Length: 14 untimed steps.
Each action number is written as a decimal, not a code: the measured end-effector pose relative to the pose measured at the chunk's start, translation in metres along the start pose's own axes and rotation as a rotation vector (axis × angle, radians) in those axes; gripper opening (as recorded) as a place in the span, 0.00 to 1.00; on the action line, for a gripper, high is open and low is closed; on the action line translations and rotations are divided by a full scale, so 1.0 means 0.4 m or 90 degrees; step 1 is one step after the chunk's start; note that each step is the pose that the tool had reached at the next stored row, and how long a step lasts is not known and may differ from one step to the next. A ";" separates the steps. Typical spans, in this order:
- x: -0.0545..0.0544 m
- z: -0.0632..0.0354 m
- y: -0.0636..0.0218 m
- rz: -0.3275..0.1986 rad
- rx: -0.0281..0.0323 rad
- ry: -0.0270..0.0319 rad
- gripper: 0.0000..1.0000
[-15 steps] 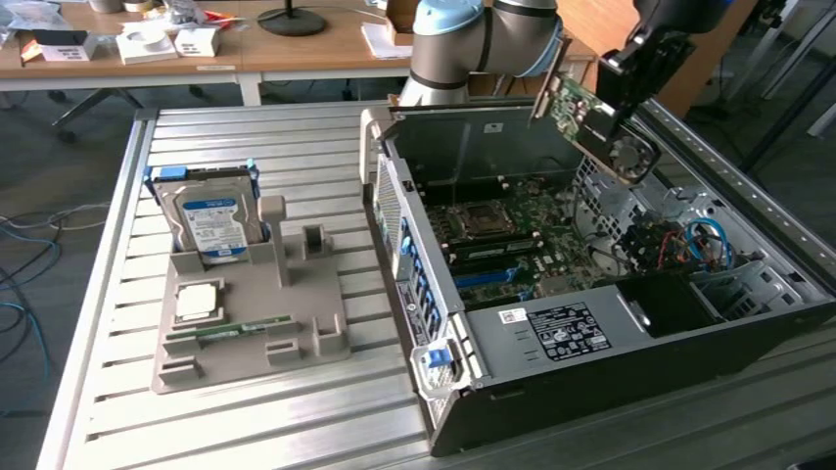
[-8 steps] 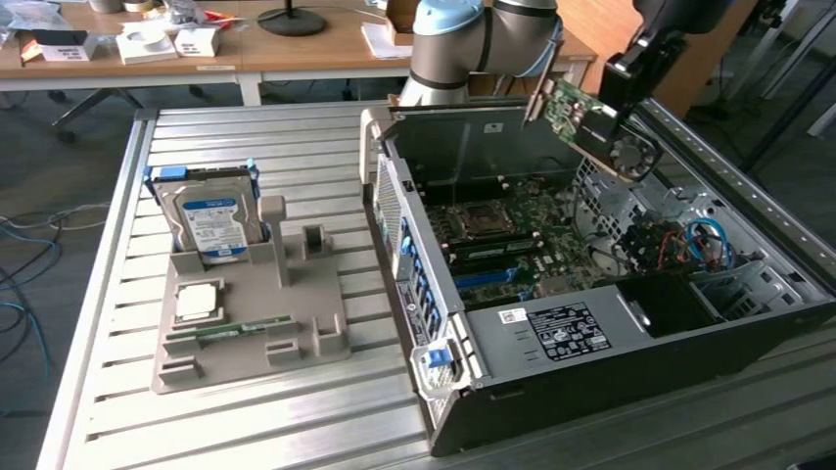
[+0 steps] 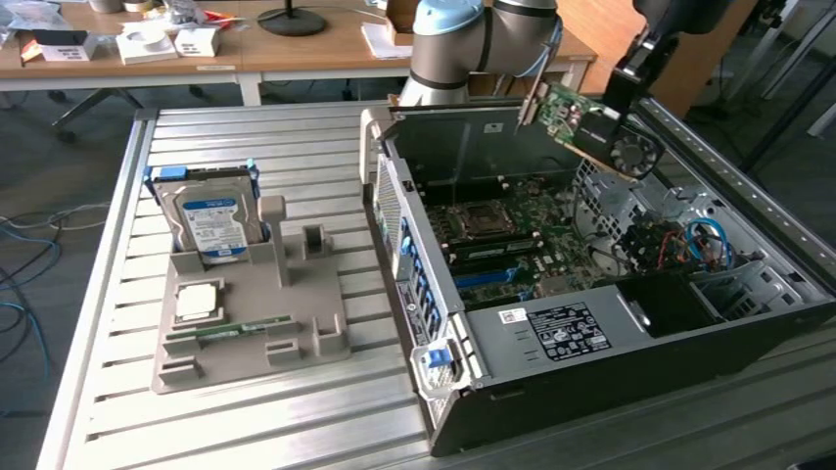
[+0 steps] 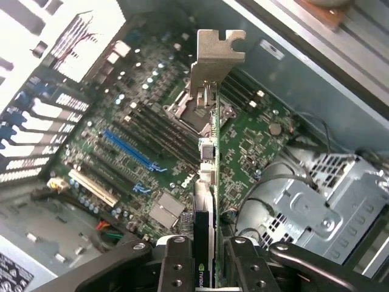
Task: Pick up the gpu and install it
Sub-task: 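Insert the gpu into the slot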
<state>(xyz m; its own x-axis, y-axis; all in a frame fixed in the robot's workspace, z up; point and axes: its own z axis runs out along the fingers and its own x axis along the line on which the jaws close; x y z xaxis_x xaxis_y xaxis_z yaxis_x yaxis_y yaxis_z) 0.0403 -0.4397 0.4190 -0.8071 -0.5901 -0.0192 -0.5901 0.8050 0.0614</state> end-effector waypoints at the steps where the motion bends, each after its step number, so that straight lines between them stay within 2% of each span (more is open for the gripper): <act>1: 0.000 0.000 0.000 -0.012 -0.0002 0.0008 0.27; 14: 0.000 0.001 0.000 -0.162 -0.0025 0.0103 0.27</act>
<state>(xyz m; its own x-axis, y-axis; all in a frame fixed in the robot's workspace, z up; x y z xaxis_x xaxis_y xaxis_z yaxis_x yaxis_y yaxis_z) 0.0403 -0.4396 0.4187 -0.6325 -0.7743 -0.0184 -0.7737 0.6306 0.0606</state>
